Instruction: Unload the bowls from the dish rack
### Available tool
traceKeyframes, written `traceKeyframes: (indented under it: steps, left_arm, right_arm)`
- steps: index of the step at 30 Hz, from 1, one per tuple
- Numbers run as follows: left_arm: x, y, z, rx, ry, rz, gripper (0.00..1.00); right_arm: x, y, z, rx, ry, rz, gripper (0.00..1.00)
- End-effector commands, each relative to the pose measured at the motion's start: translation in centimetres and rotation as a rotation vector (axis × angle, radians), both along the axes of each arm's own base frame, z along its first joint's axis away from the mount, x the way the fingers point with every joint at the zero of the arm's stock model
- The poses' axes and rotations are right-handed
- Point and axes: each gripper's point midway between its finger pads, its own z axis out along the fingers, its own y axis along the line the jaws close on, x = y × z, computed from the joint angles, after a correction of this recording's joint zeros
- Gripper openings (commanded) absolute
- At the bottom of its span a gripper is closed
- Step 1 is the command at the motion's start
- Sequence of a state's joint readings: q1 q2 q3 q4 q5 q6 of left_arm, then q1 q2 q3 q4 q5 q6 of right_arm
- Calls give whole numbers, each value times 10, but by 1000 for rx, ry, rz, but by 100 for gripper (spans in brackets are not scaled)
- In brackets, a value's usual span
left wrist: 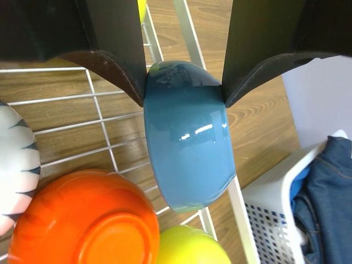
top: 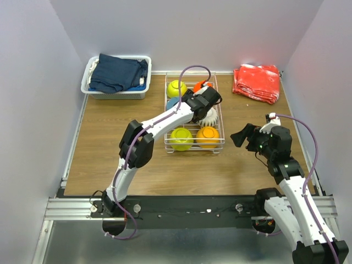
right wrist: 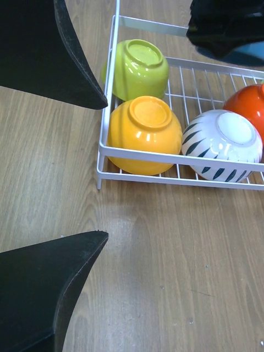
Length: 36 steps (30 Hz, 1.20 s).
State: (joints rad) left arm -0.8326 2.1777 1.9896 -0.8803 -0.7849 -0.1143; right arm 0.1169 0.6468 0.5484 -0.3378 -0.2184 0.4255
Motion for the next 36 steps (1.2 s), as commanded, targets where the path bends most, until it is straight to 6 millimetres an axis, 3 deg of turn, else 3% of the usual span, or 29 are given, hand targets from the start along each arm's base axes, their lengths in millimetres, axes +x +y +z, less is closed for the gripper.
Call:
traceKeyframes:
  steps: [1,10,13,14,16,17,18,19,21,22,23,24,26,27,29,30,36]
  left_arm:
    - [0,7,64,-65,-103,11,22]
    - [-13,6,96,-199,-117,-12,21]
    - [-20,4,106,-270,-121,-20,20]
    - [-23,4,105,-284,-116,-20,20]
    - [-30,4,117,-354,-130,-22,19]
    - [-33,0,114,-387,-116,-36,19]
    - [-35,-1,115,-418,-116,-35,18]
    - [-41,0,127,-462,-130,-44,18]
    - [-47,-4,125,-521,-115,-62,18]
    - [-52,-3,135,-570,-127,-65,18]
    - [-53,-6,140,-606,-137,-75,18]
    - [-59,-10,132,-627,-107,-95,17]
    - [-65,-10,145,-702,-134,-106,16]
    - [-70,-12,136,-713,-107,-118,16]
    - [-75,-13,147,-775,-124,-126,16]
    - [-78,-13,141,-781,-109,-130,16]
    - [-95,-25,148,-930,-75,-175,15]
  right_arm:
    - [-1,6,8,6,-27,36,100]
    - [4,40,28,146,-106,197,100]
    - [13,50,37,203,-135,234,100]
    - [18,53,48,218,-187,246,100]
    - [25,59,46,258,-168,265,100]
    - [30,62,52,272,-196,274,100]
    - [36,64,47,284,-173,279,100]
    - [37,69,48,305,-168,302,100]
    - [45,74,58,329,-209,329,100]
    - [51,77,52,350,-183,335,100]
    - [53,80,61,361,-219,364,100]
    - [56,83,61,372,-217,377,99]
    - [63,89,60,402,-220,413,99]
    - [65,92,62,411,-228,427,99]
    - [71,98,60,438,-225,457,99]
    - [73,99,63,446,-231,468,99]
    - [85,120,61,488,-234,549,99]
